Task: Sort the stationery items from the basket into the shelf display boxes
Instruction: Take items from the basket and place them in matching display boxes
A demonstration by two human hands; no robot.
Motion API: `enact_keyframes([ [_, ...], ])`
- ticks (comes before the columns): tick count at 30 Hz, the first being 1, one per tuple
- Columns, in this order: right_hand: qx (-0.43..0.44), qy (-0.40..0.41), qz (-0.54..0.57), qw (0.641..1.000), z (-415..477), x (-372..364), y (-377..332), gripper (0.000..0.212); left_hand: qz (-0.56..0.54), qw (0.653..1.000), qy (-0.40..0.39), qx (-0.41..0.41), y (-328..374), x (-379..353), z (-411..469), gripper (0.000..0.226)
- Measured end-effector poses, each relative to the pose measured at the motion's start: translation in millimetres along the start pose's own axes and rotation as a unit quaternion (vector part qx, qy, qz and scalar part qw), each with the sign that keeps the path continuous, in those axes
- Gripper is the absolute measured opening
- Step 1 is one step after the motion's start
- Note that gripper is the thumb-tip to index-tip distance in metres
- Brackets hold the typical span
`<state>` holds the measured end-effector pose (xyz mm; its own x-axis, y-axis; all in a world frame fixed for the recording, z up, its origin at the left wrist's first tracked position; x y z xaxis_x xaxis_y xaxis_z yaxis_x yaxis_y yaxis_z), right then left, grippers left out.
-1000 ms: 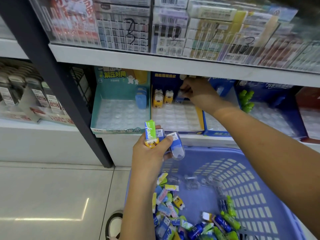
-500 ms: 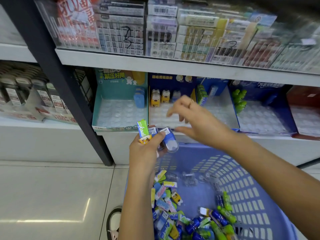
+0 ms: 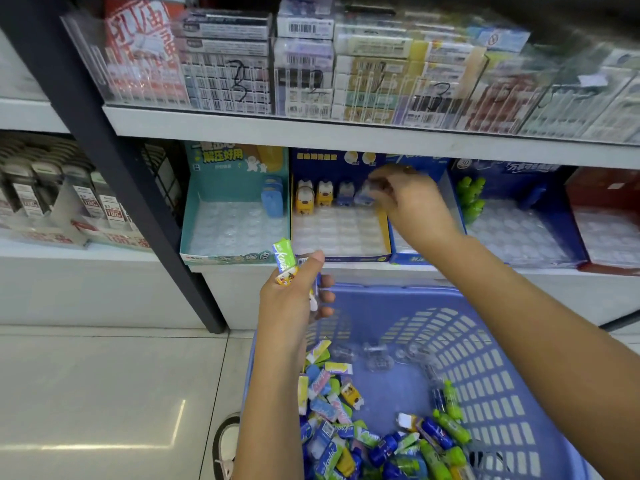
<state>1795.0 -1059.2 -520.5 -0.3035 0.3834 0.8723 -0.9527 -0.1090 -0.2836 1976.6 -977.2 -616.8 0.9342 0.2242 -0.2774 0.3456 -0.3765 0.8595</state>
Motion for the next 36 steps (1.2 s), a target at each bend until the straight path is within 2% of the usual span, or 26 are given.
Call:
enact_keyframes([
  [2, -0.056, -0.066, -0.041, 0.995, 23.4, -25.5, 24.7, 0.029, 0.006, 1.000, -0.010, -0.001, -1.2, -1.7, -0.2, 0.021],
  [7, -0.004, -0.112, -0.120, 0.986, 46.6, -52.0, 30.0, 0.035, -0.003, 1.000, -0.011, -0.010, -0.4, -2.4, 3.9, 0.012],
  [10, -0.008, -0.121, -0.118, 0.986, 56.8, -52.6, 30.1, 0.030, -0.003, 1.000, -0.014, -0.012, -1.8, -0.5, 7.3, 0.009],
  [15, -0.053, -0.200, -0.097, 0.974, 55.8, -52.5, 27.3, 0.036, 0.016, 0.998, -0.051, -0.019, -4.0, -4.2, 8.3, 0.011],
  [20, -0.150, -0.187, -0.036, 0.970, 59.6, -52.4, 34.3, 0.037, 0.029, 0.996, -0.081, -0.025, -6.4, -8.4, 7.7, 0.014],
  [23, -0.180, -0.159, -0.015, 0.971, 57.2, -52.7, 36.4, 0.026, 0.034, 0.995, -0.089, -0.029, -6.1, -8.8, 7.7, 0.019],
  [26, -0.158, -0.166, -0.065, 0.971, 53.3, -48.8, 31.3, 0.017, 0.047, 0.993, -0.098, -0.036, -5.0, -10.3, 5.4, 0.021],
  [28, -0.100, -0.187, -0.110, 0.971, 45.4, -45.2, 20.9, 0.034, 0.054, 0.993, -0.097, -0.044, -3.2, -10.5, 3.0, 0.022],
  [29, -0.067, -0.164, -0.102, 0.979, 37.7, -39.1, 11.6, 0.039, 0.058, 0.993, -0.092, -0.048, -2.1, -10.0, 2.5, 0.022],
  [30, -0.051, -0.125, -0.053, 0.989, 25.4, -30.4, 1.4, 0.037, 0.064, 0.993, -0.087, -0.055, -1.1, -9.7, 2.2, 0.021],
  [31, -0.052, -0.088, 0.044, 0.994, 9.1, -22.0, -9.4, 0.027, 0.073, 0.992, -0.082, -0.063, 0.0, -9.3, 2.2, 0.020],
  [32, -0.059, -0.070, 0.167, 0.982, -9.8, -15.8, -20.6, 0.015, 0.085, 0.991, -0.075, -0.072, 1.5, -9.3, 2.2, 0.019],
  [34, -0.085, -0.132, 0.352, 0.923, -50.0, -20.3, -42.4, 0.004, 0.123, 0.985, -0.071, -0.095, 4.5, -13.1, 0.2, 0.017],
  [36, -0.106, -0.179, 0.435, 0.876, -83.0, -27.9, -54.2, 0.008, 0.165, 0.975, -0.092, -0.120, 6.0, -24.0, -6.3, 0.019],
])
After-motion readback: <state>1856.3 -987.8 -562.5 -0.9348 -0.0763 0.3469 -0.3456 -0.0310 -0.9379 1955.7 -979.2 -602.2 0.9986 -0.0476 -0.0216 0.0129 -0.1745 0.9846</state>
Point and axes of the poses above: each hand's wrist, its own z-axis towards the middle knuckle, its own x-axis out of the back of the hand, y = z × x, the point moved 8 cm from there along z, towards the middle knuckle, and after that the axes turned 6 degrees about y, right-handed, at the moved point
